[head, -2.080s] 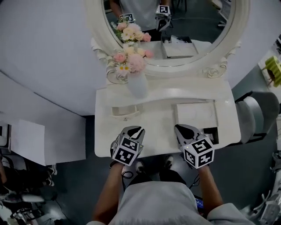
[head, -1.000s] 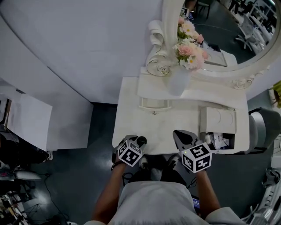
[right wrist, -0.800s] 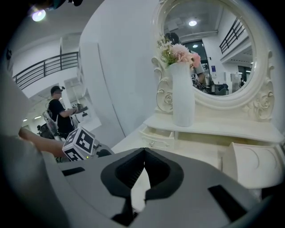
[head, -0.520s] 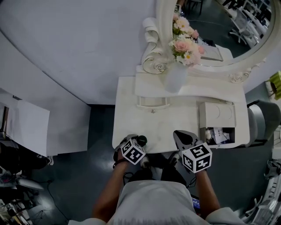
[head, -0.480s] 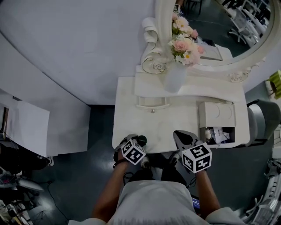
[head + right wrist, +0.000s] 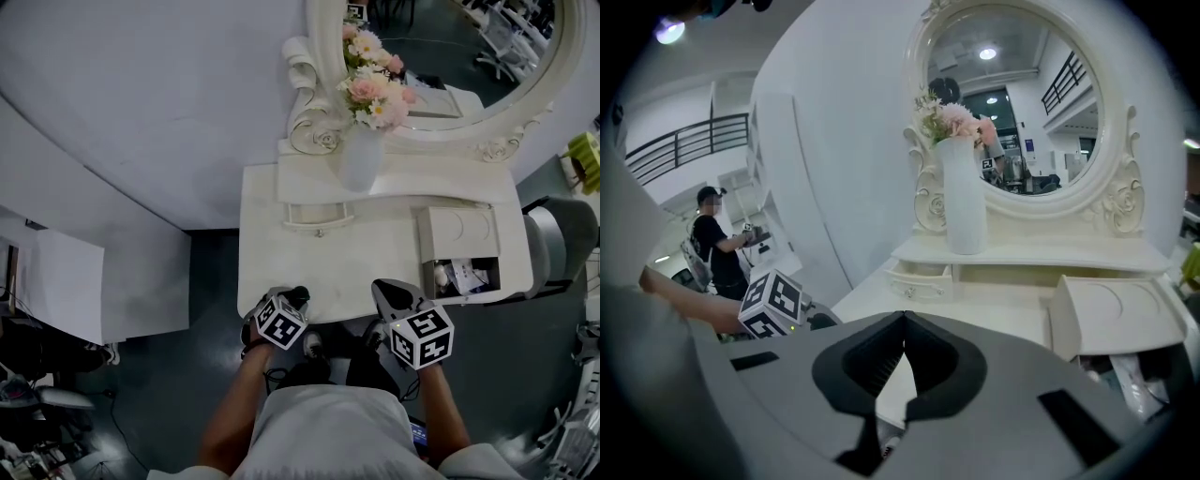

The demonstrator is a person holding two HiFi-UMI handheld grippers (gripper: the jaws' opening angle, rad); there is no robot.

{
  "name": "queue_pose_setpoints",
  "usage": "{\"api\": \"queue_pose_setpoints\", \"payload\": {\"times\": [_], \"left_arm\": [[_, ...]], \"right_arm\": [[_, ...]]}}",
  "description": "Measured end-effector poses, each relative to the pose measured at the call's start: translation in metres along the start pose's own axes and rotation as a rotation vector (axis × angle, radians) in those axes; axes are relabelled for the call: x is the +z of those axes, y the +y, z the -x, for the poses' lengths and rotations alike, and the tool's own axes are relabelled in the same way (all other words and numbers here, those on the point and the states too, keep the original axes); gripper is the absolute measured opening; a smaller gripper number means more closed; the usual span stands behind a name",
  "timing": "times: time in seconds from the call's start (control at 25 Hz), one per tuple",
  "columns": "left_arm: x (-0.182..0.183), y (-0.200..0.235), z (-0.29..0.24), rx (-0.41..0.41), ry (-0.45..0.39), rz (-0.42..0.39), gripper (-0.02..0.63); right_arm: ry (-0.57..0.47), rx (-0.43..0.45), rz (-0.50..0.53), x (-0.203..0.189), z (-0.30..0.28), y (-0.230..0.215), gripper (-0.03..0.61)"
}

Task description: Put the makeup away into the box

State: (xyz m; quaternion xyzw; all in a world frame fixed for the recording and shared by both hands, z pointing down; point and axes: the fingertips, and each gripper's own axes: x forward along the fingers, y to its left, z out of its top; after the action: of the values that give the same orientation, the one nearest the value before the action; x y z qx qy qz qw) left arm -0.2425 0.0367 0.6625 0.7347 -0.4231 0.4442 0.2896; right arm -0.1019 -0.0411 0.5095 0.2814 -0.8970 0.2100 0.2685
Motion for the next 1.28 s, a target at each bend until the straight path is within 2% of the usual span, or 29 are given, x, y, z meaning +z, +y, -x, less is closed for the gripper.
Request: {"api": "queue_pose_setpoints", "payload": {"times": [0.12,0.4,0.56,0.72,0.92,1.08,1.28], "left_arm": [[-0.001,0.008,0.001,0.048,-0.017,0.015,0.078],[0.002,0.010,0.001,0.069,-0.008,0.019,0.067],[0.023,0.006,0.006,0.086,-0.039,0.008,0.066],[0.065,-0.006,0.014,0.086,-0.097,-0.037,0.066],[0.137,-0.036,0.021,0.055,-0.192,-0.133,0.067],[0.193,-0.077,0.015,-0.010,-0.237,-0.230,0.067],[0.243,-0.135,-0.013,-0.109,-0.235,-0.326,0.067]], "right_arm": [[-0.005,-0.008,-0.012,-0.005,0.006,-0.002,-0.006],[-0.018,-0.030,-0.032,-0.013,0.021,-0.017,-0.006],[-0.033,-0.052,-0.043,-0.013,0.032,-0.035,-0.006],[-0.049,-0.082,-0.059,-0.014,0.048,-0.058,-0.006],[-0.070,-0.132,-0.087,-0.020,0.073,-0.093,-0.006],[-0.087,-0.178,-0.123,-0.029,0.097,-0.125,-0.006],[-0.103,-0.237,-0.168,-0.043,0.129,-0.166,-0.005]]}}
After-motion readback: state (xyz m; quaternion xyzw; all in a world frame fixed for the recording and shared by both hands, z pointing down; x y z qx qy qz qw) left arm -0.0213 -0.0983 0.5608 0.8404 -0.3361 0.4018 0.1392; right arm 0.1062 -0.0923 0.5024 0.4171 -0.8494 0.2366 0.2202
